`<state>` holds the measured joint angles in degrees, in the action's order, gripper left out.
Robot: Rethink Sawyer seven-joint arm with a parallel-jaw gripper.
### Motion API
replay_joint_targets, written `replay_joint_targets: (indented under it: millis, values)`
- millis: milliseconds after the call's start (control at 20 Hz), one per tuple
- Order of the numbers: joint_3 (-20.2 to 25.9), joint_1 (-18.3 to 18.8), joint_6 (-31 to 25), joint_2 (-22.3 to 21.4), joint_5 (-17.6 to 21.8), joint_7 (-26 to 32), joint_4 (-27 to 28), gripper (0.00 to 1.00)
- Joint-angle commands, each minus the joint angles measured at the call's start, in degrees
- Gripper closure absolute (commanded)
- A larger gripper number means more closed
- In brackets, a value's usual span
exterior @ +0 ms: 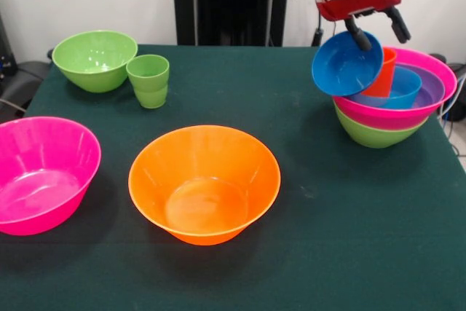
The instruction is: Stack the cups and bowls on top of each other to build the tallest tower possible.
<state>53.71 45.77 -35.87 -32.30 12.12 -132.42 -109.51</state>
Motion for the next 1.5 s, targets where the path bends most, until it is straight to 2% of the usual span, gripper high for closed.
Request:
replay_joint_targets:
  millis: [50, 350, 800, 1100, 1450, 1500]
  values:
    - [-3.4, 0.31, -5.55, 0.53, 4.4, 9.47, 3.56, 0.0]
    - [-2.7, 1.01, -6.06, -0.35, 4.09, 8.53, 2.3, 0.0]
    - [-5.27, -1.49, -0.16, 4.74, 7.64, 7.03, 4.36, 0.0]
    - [-5.85, -1.92, 1.27, 4.62, 9.05, 4.69, 3.91, 0.0]
    - [-5.92, -1.86, 0.71, 4.64, 10.2, 4.6, 3.76, 0.0]
    - [-6.28, -2.04, 1.88, 4.07, 11.22, 3.82, 3.63, 1.0]
